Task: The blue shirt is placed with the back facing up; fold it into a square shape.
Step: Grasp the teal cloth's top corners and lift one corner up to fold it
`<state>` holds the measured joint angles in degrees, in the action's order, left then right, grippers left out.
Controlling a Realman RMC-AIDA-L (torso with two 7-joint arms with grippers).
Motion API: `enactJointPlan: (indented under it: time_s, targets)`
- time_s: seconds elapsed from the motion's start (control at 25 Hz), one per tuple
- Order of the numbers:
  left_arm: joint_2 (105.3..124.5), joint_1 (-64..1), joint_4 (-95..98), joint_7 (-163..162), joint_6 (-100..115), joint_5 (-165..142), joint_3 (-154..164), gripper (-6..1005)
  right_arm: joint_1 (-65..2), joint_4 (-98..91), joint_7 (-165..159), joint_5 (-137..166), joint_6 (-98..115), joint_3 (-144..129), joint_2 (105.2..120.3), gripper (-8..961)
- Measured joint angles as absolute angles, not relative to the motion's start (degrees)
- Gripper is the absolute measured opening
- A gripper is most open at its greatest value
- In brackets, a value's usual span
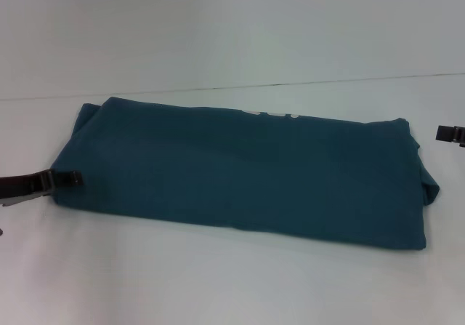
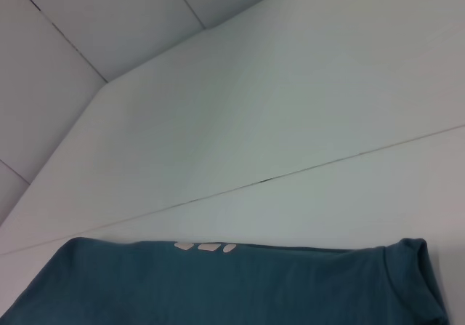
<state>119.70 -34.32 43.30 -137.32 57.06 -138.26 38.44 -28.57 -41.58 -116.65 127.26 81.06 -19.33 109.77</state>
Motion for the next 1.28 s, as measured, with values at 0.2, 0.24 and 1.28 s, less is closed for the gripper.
enactJointPlan:
  time_s: [0.2, 0.24, 1.28]
  targets:
    - [119.65, -34.5, 43.1, -137.4, 56.9, -138.3, 39.2, 639, -28.4, -41.6, -116.6, 127.3, 81.2, -19.3, 109.77, 870]
    - [119.65, -34.5, 43.1, -137.4, 56.8, -138.3, 39.2, 602, -28.3, -41.6, -116.6, 127.3, 81.2, -19.3, 109.78, 870]
    - [119.96, -30.1, 48.6, -137.8, 59.0, -138.4, 37.8, 13, -28.3, -41.6, -116.0, 126.6, 81.4, -19.3, 110.07, 871]
